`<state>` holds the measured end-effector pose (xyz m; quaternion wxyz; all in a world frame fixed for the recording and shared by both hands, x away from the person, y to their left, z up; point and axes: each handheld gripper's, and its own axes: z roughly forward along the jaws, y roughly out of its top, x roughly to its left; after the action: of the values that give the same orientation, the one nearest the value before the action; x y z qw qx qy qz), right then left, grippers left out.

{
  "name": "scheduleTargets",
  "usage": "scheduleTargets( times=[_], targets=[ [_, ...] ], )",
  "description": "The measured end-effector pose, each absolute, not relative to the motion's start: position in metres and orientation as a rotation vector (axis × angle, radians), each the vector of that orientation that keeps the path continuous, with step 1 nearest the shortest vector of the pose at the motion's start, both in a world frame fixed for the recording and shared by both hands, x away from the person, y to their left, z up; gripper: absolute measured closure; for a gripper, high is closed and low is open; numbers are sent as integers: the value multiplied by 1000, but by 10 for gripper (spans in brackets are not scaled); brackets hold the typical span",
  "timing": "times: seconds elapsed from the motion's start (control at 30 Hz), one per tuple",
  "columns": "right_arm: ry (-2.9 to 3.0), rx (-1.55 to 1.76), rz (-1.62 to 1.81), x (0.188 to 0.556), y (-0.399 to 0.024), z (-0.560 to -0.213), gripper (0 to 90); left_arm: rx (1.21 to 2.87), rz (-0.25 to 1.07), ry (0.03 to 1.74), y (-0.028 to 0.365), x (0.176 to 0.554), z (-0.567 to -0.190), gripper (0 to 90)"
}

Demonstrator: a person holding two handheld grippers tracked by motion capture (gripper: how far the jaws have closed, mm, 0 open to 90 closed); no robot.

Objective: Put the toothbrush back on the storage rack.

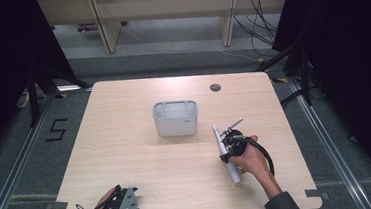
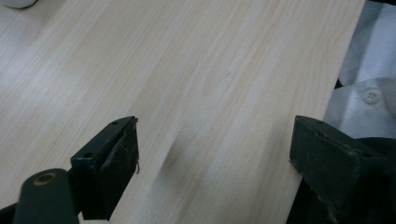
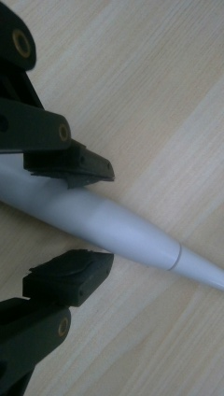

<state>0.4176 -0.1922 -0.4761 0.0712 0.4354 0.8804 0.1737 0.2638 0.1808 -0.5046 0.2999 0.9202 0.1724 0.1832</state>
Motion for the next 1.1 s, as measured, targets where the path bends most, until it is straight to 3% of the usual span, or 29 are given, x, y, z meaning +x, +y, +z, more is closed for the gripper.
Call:
scheduleTargets(
  times=[0.3, 0.47, 0.5, 1.1],
  targets=[
    [2710, 1296, 420, 424, -192, -478, 646, 2443, 488, 455, 181, 264, -505, 154],
    [2713, 1270, 380, 423, -189, -478, 649, 2475, 452, 438, 181, 265, -503, 154],
    [2714, 1273, 372, 423, -189, -477, 651, 2452, 521, 458, 180, 264, -505, 154],
    [2762, 1239, 247, 430, -180, -475, 657, 2454, 518, 449, 180, 264, -505, 154]
  ],
)
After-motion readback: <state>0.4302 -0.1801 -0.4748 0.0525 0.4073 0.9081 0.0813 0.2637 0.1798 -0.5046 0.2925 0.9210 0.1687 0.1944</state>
